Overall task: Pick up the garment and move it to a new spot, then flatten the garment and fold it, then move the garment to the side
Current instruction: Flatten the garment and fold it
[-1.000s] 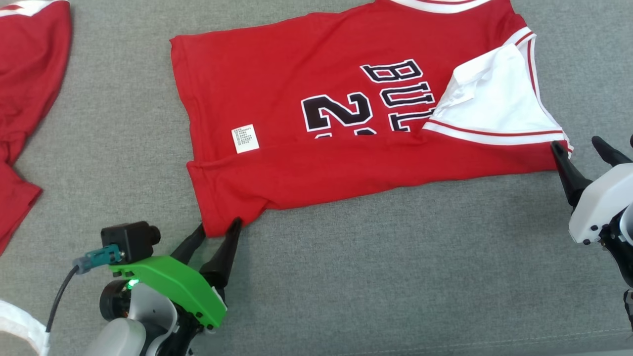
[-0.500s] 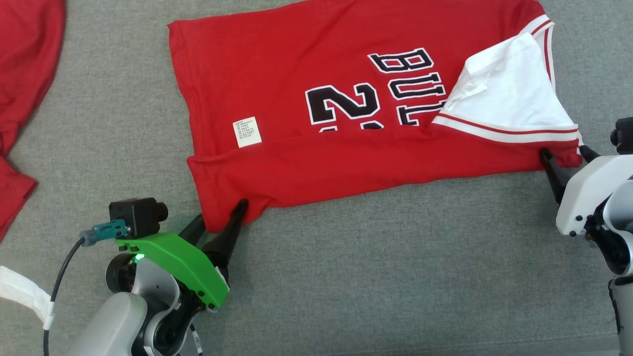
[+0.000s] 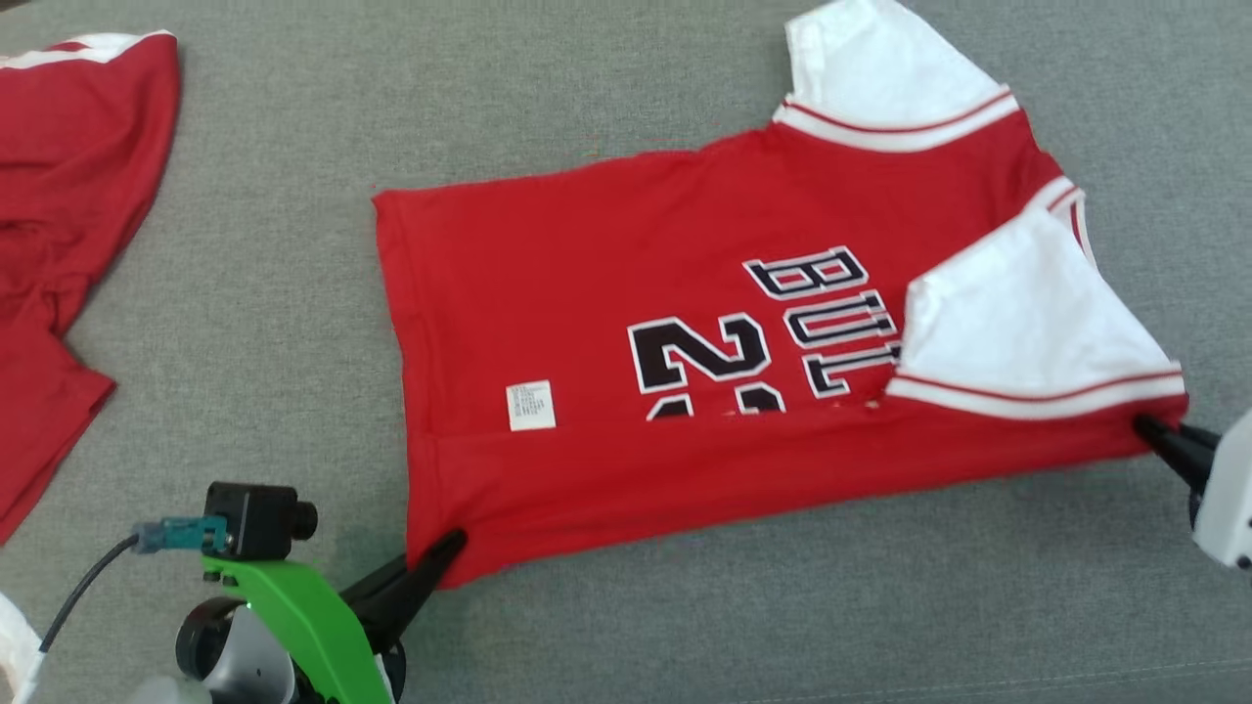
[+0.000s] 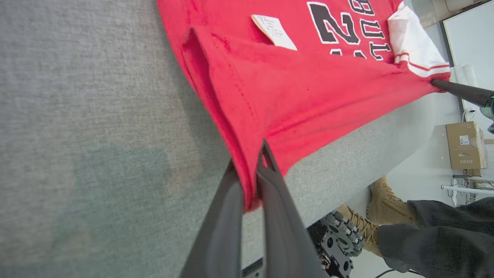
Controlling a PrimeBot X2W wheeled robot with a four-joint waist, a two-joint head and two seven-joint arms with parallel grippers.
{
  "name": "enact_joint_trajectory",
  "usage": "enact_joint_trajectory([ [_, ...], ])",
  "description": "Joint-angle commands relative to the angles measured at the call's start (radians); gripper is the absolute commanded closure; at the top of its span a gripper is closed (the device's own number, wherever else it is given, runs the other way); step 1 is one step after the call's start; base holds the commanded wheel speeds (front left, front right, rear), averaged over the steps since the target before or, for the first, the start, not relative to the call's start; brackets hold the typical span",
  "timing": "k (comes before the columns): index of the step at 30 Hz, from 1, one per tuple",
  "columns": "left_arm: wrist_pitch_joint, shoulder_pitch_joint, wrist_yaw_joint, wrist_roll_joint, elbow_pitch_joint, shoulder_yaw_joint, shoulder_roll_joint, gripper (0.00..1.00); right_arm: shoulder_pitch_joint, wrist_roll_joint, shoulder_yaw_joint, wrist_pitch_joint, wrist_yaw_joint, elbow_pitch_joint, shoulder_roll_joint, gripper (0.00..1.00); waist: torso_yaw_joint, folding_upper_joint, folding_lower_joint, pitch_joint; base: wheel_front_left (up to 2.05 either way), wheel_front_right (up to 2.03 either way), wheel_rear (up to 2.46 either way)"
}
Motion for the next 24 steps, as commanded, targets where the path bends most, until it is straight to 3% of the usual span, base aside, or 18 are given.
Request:
enact_joint_trajectory([
  [1, 0.005, 0.03, 0.01, -0.009, -0.015, 0.009, 0.019, 1.0, 0.048, 0.017, -0.022, 0.038, -0.002, -0.021, -0.014, 1.0, -0.002, 0.0, 0.0, -0.01, 0.0, 0.0, 0.0],
  [7, -0.012, 0.108, 0.031, -0.006, -0.047, -0.019, 0.006, 1.0, 0.146, 0.019, -0.052, 0.086, -0.002, -0.074, 0.011, 0.98, -0.007, 0.0, 0.0, 0.003, 0.0, 0.0, 0.0],
  [8, -0.017, 0.116, 0.033, 0.001, -0.045, -0.026, 0.002, 0.73, 0.152, 0.013, -0.049, 0.08, -0.002, -0.075, 0.016, 0.57, -0.007, 0.0, 0.0, 0.005, 0.0, 0.0, 0.0],
  [9, -0.024, 0.125, 0.037, 0.007, -0.041, -0.031, -0.005, 0.22, 0.156, 0.008, -0.046, 0.069, -0.002, -0.077, 0.023, 0.0, -0.006, 0.0, 0.0, 0.006, 0.0, 0.0, 0.0],
  [10, -0.03, 0.127, 0.043, 0.02, -0.034, -0.033, -0.003, 0.0, 0.156, 0.004, -0.046, 0.061, -0.002, -0.076, 0.028, 0.0, -0.005, 0.0, 0.0, 0.006, 0.0, 0.0, 0.0],
  [18, -0.104, 0.054, 0.102, 0.119, -0.049, 0.049, 0.065, 0.0, 0.033, 0.016, -0.092, 0.009, -0.001, -0.164, -0.033, 0.0, 0.007, 0.0, 0.0, 0.034, 0.0, 0.0, 0.0],
  [21, -0.118, -0.034, 0.126, 0.158, -0.051, 0.084, 0.063, 0.0, -0.089, -0.005, -0.064, 0.002, -0.001, -0.182, -0.063, 0.0, 0.014, 0.0, 0.0, 0.081, 0.0, 0.0, 0.0],
  [24, -0.114, -0.175, 0.138, 0.187, -0.011, 0.084, 0.019, 0.0, -0.269, -0.069, -0.001, -0.017, -0.001, -0.142, -0.069, 0.0, 0.027, 0.0, 0.0, 0.148, 0.0, 0.0, 0.0],
])
